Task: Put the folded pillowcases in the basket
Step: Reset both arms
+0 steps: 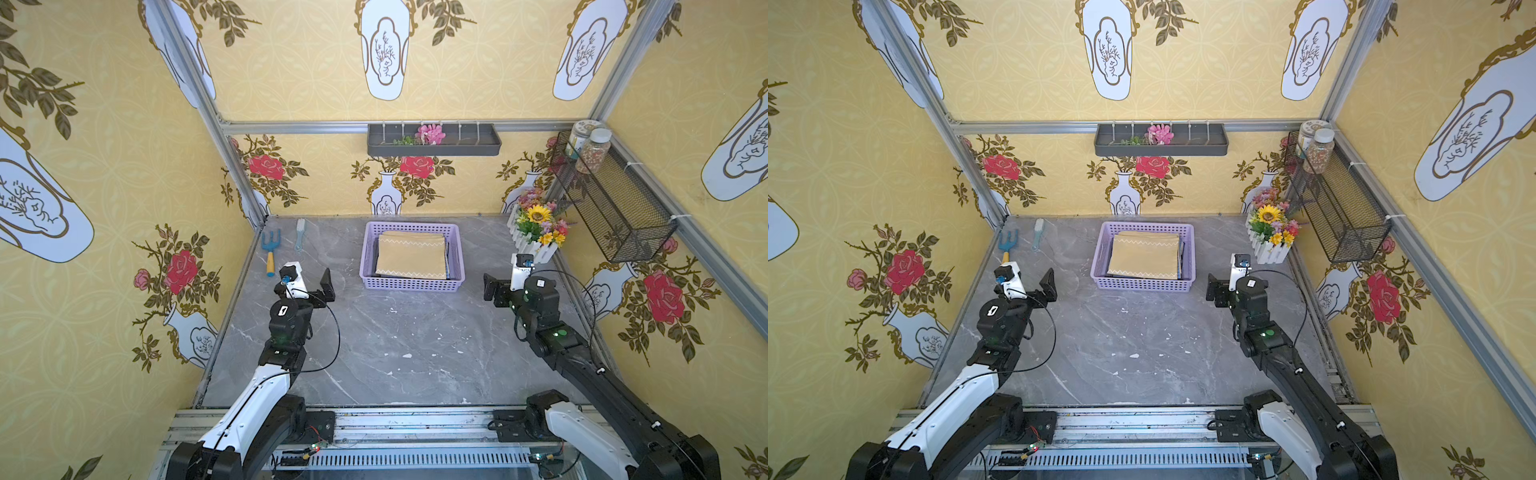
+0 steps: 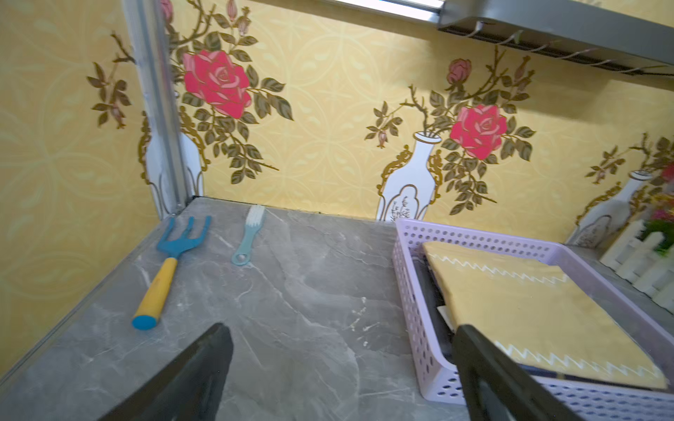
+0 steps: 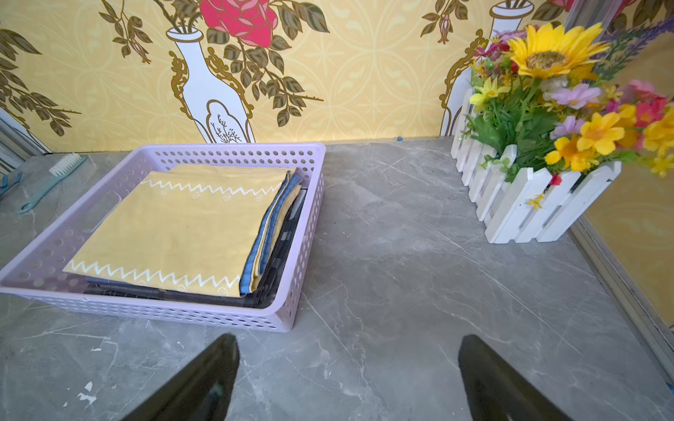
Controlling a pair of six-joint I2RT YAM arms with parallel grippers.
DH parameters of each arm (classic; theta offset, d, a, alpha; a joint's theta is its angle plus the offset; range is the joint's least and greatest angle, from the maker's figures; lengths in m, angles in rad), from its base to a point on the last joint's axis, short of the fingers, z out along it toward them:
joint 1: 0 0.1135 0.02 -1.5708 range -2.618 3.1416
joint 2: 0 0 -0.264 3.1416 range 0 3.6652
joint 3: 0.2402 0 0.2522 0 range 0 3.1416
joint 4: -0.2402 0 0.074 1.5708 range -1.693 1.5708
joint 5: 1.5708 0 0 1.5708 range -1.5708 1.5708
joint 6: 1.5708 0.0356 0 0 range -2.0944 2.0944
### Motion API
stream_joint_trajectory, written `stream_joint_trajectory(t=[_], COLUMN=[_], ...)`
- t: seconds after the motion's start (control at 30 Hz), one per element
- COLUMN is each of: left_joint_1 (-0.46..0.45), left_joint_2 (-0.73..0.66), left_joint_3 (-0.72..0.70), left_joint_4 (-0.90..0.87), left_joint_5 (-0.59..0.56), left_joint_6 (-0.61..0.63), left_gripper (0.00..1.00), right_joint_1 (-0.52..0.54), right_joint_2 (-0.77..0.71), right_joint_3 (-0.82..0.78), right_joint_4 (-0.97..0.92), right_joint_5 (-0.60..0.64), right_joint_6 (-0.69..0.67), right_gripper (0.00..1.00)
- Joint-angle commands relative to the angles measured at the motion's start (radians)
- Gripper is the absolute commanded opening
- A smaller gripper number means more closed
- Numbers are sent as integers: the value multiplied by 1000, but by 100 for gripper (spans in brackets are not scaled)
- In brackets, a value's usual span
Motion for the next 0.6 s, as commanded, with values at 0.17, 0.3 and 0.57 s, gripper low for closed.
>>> stream_joint_trajectory(t=[0.17,0.3,0.57], left_joint_1=[147,176,294], left_joint_2=[23,55,292], left_joint_3=[-84,-127,-203], left_joint_4=[120,152,437], left_joint_5=[50,34,247], left_joint_6=[-57,-59,-90], left_gripper=[100,100,100], right_joint_1=[-8,-11,-19], right_joint_2=[0,2,-1], right_joint_3=[-61,-72,-90], right_joint_4=[126,138,143], right_joint_5=[8,10,11], right_joint_6=[-35,-41,-46], right_gripper=[97,97,97])
